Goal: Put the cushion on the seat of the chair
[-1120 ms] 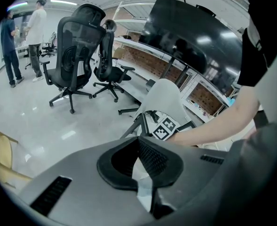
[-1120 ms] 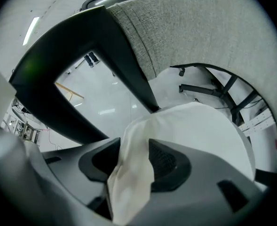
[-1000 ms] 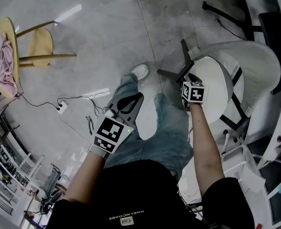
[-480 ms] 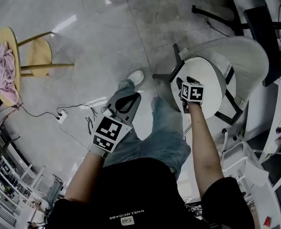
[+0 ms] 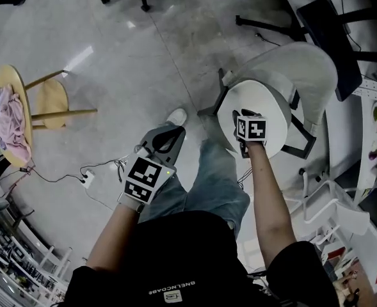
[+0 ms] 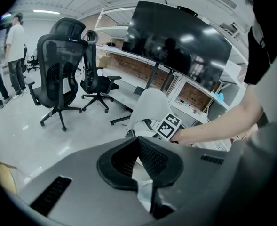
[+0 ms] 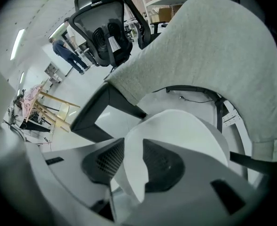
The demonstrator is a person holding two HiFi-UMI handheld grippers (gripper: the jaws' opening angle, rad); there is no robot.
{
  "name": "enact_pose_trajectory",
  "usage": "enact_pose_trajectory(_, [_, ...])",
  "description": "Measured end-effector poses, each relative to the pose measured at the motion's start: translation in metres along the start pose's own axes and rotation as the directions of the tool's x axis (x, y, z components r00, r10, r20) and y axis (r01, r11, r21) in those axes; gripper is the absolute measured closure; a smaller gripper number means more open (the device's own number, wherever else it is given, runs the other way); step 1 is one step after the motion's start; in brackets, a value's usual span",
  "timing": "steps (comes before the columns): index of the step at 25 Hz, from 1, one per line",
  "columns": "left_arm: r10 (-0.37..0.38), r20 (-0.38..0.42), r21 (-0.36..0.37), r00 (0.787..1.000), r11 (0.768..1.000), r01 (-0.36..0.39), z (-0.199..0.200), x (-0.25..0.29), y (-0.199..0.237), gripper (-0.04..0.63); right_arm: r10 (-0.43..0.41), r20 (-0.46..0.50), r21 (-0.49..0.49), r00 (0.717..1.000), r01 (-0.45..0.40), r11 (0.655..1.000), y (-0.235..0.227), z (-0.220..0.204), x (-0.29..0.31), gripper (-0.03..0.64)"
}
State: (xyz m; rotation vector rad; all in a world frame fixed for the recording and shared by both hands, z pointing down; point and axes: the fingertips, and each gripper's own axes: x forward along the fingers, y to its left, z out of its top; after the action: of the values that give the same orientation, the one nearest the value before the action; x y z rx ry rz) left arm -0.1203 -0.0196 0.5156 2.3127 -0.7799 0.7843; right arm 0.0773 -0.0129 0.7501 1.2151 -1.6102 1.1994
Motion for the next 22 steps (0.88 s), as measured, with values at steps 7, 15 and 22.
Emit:
enact_pose_trajectory(7, [-0.042,0.000,0.056,0.999,0.998,0.042,0.030,0.009,-0.007,0.583,-0.014,0.068,0.047,0.998,0.011,0.999,0.004,0.016,-0.041,0.598])
enact_pose_trajectory(15, [-0.116,-0.021,0.136,0.993,0.984,0.117,0.057,0.027,-0.027,0.583,-0.037,0.178,0.129,0.983,0.014,0.992,0.003,0.031,-0.095,0.606])
enact_pose_trajectory(22, [-0.198,-0.051,0.203,0.979,0.958,0.204,0.082,0.046,-0.055,0.583,-0.070,0.274,0.194,0.959,0.017,0.981,-0.006,0.039,-0.148,0.606])
